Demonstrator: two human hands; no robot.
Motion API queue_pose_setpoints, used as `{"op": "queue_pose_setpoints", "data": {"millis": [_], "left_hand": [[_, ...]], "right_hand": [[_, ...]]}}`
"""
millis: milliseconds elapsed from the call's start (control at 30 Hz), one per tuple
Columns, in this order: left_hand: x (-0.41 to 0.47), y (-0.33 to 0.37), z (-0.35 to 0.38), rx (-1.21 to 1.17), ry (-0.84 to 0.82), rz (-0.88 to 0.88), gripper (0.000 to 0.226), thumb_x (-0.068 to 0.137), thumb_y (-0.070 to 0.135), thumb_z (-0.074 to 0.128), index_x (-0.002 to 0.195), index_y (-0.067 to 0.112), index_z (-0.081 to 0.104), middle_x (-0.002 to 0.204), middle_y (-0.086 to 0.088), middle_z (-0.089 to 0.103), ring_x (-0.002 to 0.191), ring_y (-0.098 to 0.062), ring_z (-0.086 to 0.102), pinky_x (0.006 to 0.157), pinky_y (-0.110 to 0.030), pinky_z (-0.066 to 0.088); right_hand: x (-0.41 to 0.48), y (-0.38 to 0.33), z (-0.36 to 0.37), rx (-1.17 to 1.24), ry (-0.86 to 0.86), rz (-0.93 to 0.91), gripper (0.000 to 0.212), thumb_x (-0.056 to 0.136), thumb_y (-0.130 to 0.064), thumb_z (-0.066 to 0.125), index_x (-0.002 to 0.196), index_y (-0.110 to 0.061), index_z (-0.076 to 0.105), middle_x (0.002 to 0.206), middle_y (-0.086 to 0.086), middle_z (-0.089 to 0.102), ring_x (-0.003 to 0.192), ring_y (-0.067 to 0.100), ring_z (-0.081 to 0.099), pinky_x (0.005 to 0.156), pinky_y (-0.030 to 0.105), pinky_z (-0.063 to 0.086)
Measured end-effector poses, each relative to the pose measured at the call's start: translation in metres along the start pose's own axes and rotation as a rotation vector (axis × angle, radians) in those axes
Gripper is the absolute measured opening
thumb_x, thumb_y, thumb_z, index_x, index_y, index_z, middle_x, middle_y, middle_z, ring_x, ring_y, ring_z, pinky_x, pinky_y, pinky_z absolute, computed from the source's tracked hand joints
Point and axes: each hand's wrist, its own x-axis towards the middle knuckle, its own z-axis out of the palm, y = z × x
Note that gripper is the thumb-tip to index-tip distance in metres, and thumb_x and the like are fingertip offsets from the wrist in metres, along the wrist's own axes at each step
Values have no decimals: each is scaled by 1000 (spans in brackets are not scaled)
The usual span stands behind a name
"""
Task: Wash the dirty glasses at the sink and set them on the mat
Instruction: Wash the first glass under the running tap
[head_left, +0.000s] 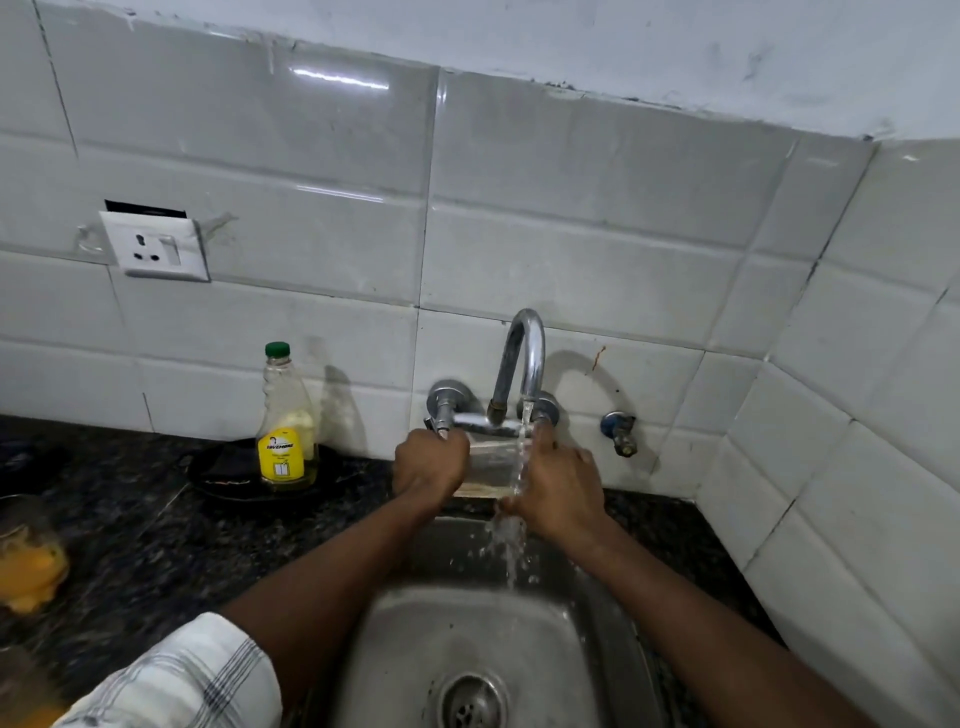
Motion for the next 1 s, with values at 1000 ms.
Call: {"op": "queue_pose_setpoints", "data": {"millis": [1000], "left_hand": [[-36, 18, -11, 53, 85, 759, 32, 93, 33, 52, 74, 13, 69, 71, 0, 67, 66, -14, 62, 53, -19, 37]], "right_hand": [[4, 5, -35, 51, -153, -221, 62, 67, -31, 81, 122, -25, 54, 113, -2, 65, 95, 12, 62, 77, 22, 49]]}}
